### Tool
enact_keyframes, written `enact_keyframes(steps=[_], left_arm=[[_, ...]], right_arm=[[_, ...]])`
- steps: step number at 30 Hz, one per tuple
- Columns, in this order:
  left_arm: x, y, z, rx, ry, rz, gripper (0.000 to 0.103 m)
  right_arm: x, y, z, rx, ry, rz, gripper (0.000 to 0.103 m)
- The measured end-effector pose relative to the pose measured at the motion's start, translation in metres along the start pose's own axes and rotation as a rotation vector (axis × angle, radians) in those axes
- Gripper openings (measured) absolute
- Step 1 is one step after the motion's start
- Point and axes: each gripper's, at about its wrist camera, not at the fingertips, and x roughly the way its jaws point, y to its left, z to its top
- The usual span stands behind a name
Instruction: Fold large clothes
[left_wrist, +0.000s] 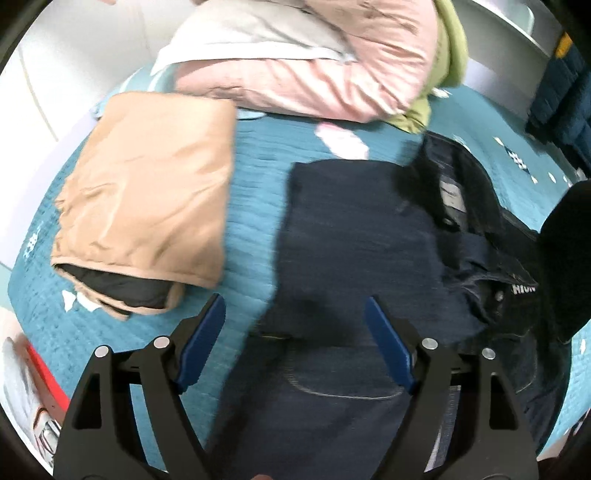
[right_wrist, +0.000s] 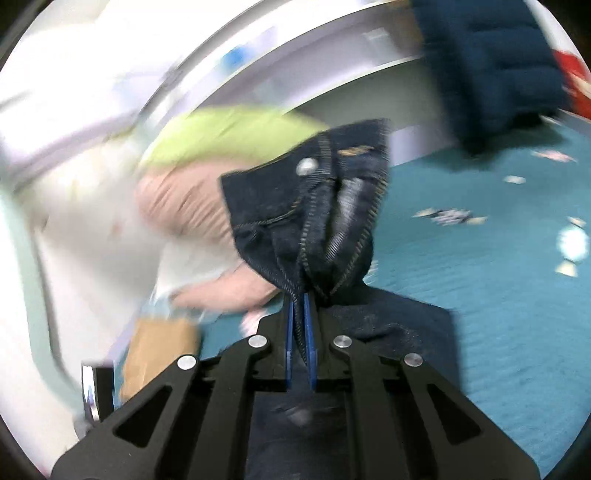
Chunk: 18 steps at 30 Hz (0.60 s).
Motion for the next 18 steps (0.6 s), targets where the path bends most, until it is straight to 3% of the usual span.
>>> enact_keyframes(steps=[5, 8, 9, 12, 14, 16, 18], left_arm=[[0.001, 0.032, -0.004, -0.054, 0.011, -0.013, 0.08], [0.005, 0.041, -0.007, -0.058, 0.029, -0.015, 0.08], [0.006, 0.043, -0.008, -0.06, 0.034, -0.02, 0.08], [0.009, 0.046, -0.01, -0.07, 0.042, -0.035, 0.084], [0.011, 0.045, -0.008, -0.075, 0.045, -0.042, 0.084], [0.01, 0.039, -0.006, -0.079, 0.036, -0.066, 0.084], [0.009, 0.027, -0.001, -0.062, 0.027, -0.084, 0.084]], right_arm=[[0.106, 0.041, -0.068, -0.042, 0.332, 0.013, 0.009], [0.139, 0.046, -0.103, -0.147, 0.428, -0.086, 0.011], [0.142, 0.043, -0.107, -0.159, 0.436, -0.095, 0.011], [0.133, 0.038, -0.103, -0.105, 0.43, -0.039, 0.024], [0.115, 0.039, -0.098, -0.048, 0.407, 0.025, 0.064], [0.092, 0.04, -0.085, -0.02, 0.357, 0.039, 0.073], [0.069, 0.036, -0.073, 0.014, 0.307, 0.049, 0.073]])
